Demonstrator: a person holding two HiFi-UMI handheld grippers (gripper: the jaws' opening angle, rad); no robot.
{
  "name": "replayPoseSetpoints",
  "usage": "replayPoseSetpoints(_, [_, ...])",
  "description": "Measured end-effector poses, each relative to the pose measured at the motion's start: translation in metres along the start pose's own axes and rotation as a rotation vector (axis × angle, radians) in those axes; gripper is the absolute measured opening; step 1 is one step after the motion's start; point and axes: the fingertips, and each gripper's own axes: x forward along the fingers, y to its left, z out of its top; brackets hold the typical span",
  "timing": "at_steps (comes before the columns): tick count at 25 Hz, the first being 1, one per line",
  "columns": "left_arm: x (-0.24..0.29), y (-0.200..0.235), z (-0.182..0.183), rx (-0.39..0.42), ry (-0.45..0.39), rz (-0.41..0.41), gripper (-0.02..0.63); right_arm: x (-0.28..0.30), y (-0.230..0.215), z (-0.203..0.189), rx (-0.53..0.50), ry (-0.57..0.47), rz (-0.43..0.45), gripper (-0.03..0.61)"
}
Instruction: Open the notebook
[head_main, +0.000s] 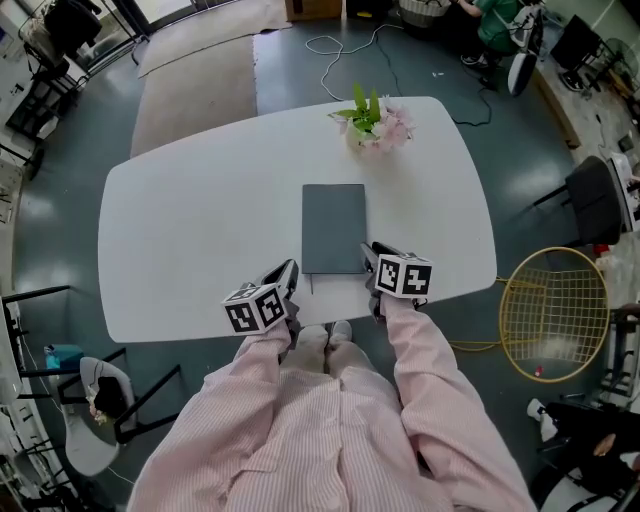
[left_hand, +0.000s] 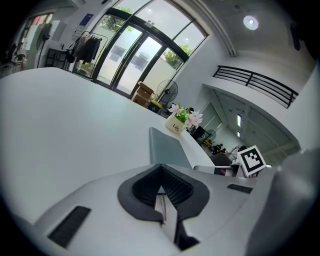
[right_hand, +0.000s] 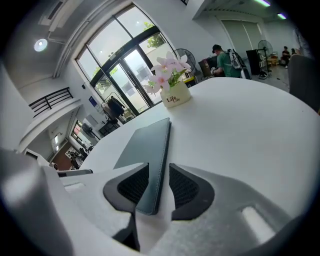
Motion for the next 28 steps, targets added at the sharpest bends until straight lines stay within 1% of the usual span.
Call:
replayPoseSetpoints(5, [0.005, 0.002, -0.001, -0.004, 0.013, 0.0, -0.002, 0.006, 0.002, -0.005, 0.031, 0.049, 0.02, 0.114])
replayPoseSetpoints(12, [0.01, 0.001, -0.003, -0.012, 0.016, 0.002, -0.002, 0.013, 0.003, -0.012, 0.02, 0.179, 0.04, 0.11])
replayPoseSetpoints(16, [0.009, 0.0, -0.001, -0.018, 0.006, 0.005, -0.002, 0.015, 0.001, -0.011, 0.023, 0.236, 0.079, 0.091])
replayPoseSetpoints(19, [0.007, 0.0, 0.0, -0.019, -0.006, 0.012, -0.002, 0.015, 0.001, -0.011, 0.004, 0.278, 0.075, 0.078])
replayPoseSetpoints(21, [0.005, 0.002, 0.002, -0.02, -0.019, 0.019, -0.002, 0.016, 0.0, -0.011, -0.007, 0.288, 0.062, 0.074])
replayPoseSetpoints(28, [-0.01, 0.006, 0.013, -0.025, -0.074, 0.039, -0.002, 0.009, 0.003, -0.004, 0.045, 0.253, 0.05, 0.05])
